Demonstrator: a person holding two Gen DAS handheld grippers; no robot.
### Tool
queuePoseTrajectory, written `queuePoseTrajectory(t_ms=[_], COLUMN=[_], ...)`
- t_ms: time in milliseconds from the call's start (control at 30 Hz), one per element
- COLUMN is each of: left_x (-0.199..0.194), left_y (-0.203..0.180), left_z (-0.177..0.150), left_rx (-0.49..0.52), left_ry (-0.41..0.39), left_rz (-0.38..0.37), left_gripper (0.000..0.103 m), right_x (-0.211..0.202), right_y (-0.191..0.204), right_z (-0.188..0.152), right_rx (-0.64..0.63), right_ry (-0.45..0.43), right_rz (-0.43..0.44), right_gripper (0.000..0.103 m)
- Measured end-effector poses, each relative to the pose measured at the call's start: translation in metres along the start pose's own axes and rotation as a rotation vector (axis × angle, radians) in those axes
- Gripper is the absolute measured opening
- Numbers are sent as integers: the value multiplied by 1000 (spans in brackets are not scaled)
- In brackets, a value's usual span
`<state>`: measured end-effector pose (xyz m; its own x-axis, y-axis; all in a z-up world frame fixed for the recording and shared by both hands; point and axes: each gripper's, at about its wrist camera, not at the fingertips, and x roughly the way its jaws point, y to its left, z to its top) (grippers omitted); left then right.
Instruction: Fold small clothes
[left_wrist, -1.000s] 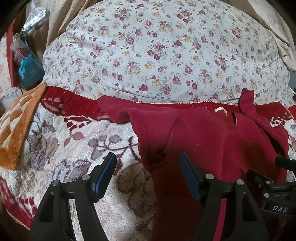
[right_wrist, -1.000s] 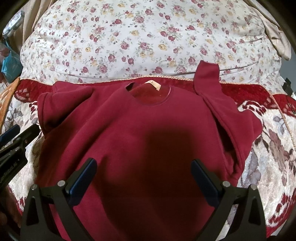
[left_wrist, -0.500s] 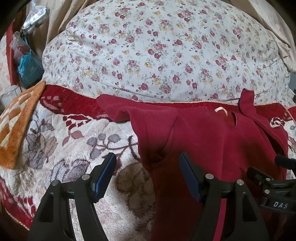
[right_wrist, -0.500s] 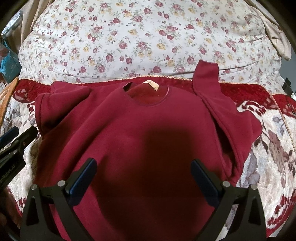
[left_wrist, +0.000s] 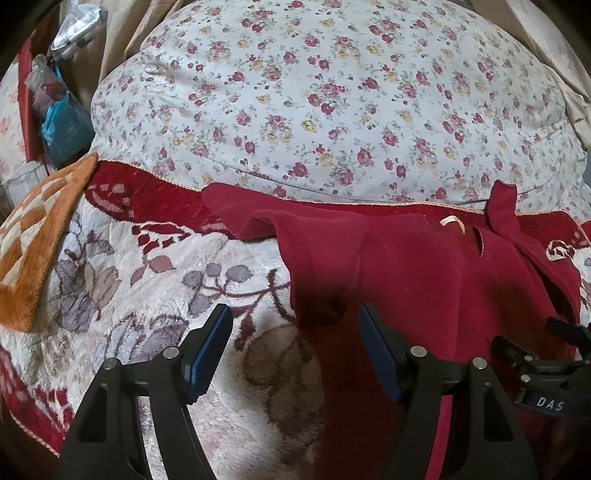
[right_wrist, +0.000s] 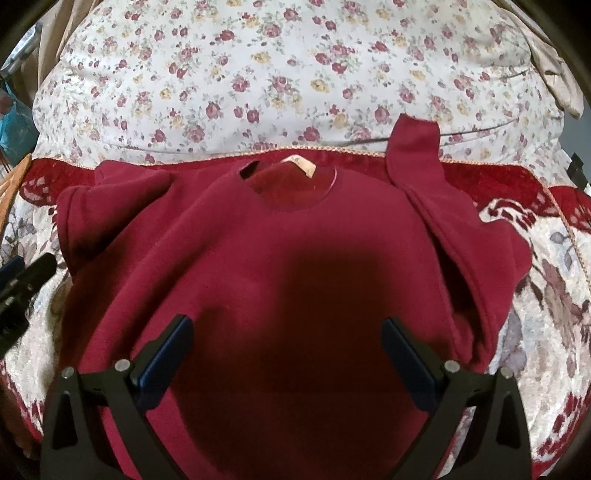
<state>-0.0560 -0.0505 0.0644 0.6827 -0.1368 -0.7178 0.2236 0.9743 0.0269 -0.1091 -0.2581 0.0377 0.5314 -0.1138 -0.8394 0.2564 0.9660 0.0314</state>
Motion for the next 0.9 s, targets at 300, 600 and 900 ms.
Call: queuePoseTrajectory(t_ms=[300,600,900], left_x=[6,78,184], left_y=[38,95,131], left_z=[26,79,102], left_rx=[-86,-240,-409], left_ry=[40,106,203], left_rz=[9,-16,-2], left_gripper=[49,49,38], right_x=[4,-1,7], right_y=[5,13,14], right_z=[2,20,19], right_rx=[-22,-49,-68], right_ry=[10,-9,30], right_rz=[18,90,155], right_gripper=[103,103,103])
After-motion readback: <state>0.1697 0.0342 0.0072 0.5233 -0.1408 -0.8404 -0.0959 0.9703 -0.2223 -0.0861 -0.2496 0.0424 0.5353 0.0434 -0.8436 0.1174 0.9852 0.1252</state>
